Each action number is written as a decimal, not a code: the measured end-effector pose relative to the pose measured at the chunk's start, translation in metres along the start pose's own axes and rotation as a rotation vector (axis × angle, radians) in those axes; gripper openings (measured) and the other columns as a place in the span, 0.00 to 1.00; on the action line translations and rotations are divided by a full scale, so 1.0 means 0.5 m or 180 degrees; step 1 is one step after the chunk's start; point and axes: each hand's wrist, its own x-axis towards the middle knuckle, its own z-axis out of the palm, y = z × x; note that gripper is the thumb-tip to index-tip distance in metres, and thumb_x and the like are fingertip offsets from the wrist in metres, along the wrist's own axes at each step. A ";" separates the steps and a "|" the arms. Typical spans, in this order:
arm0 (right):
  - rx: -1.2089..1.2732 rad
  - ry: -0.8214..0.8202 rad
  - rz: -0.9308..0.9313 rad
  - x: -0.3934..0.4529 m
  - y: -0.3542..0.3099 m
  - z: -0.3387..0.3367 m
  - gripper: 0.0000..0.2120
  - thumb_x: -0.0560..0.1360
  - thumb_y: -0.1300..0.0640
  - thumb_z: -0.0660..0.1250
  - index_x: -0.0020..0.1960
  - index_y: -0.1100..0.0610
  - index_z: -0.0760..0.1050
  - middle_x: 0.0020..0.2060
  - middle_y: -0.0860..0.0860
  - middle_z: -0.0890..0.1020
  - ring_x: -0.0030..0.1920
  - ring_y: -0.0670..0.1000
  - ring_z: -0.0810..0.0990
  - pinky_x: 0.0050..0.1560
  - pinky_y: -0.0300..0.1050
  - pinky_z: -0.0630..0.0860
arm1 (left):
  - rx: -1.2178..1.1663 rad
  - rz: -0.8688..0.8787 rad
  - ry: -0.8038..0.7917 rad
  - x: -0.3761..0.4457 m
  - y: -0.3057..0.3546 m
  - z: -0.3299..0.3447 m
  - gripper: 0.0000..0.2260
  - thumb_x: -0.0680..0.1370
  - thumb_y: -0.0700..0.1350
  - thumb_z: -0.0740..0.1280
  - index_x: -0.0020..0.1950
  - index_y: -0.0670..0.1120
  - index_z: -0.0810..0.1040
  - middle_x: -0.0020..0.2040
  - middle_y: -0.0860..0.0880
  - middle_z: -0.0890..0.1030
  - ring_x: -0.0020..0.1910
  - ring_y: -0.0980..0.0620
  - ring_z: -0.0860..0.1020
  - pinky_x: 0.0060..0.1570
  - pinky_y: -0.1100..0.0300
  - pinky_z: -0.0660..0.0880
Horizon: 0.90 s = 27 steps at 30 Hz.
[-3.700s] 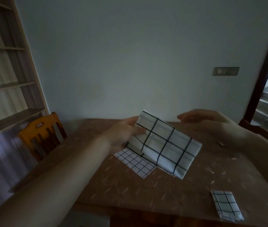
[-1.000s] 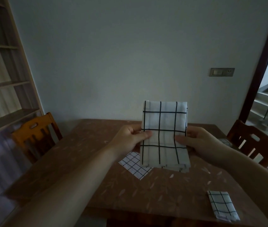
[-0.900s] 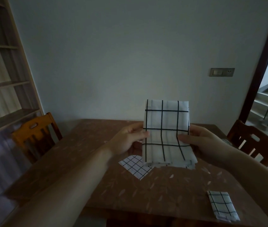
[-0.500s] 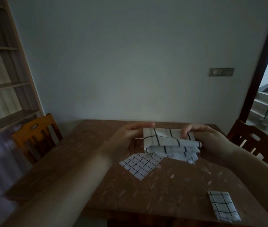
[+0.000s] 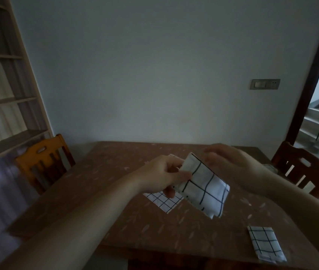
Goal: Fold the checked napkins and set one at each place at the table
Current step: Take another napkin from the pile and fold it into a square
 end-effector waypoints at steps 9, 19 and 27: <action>-0.0370 0.0477 -0.0270 0.022 -0.025 0.057 0.19 0.79 0.51 0.63 0.30 0.50 0.70 0.23 0.43 0.74 0.26 0.42 0.70 0.28 0.32 0.66 | 0.0367 0.0126 -0.0052 0.008 0.000 0.012 0.10 0.80 0.51 0.66 0.56 0.48 0.81 0.45 0.46 0.84 0.28 0.55 0.79 0.33 0.64 0.75; 0.1061 0.0325 0.0657 -0.008 0.012 0.078 0.15 0.76 0.51 0.69 0.35 0.59 0.81 0.22 0.52 0.79 0.18 0.48 0.73 0.18 0.37 0.66 | -0.1250 -0.0072 0.0680 0.017 -0.055 0.008 0.09 0.75 0.52 0.70 0.43 0.46 0.82 0.30 0.49 0.75 0.28 0.53 0.73 0.31 0.62 0.71; 0.1083 0.1006 0.0912 0.020 0.051 0.193 0.17 0.76 0.49 0.68 0.34 0.59 0.78 0.25 0.51 0.81 0.22 0.47 0.78 0.20 0.39 0.72 | -0.1456 -0.0703 0.0614 0.023 -0.131 0.089 0.06 0.78 0.44 0.68 0.54 0.49 0.80 0.50 0.46 0.85 0.44 0.48 0.85 0.41 0.55 0.82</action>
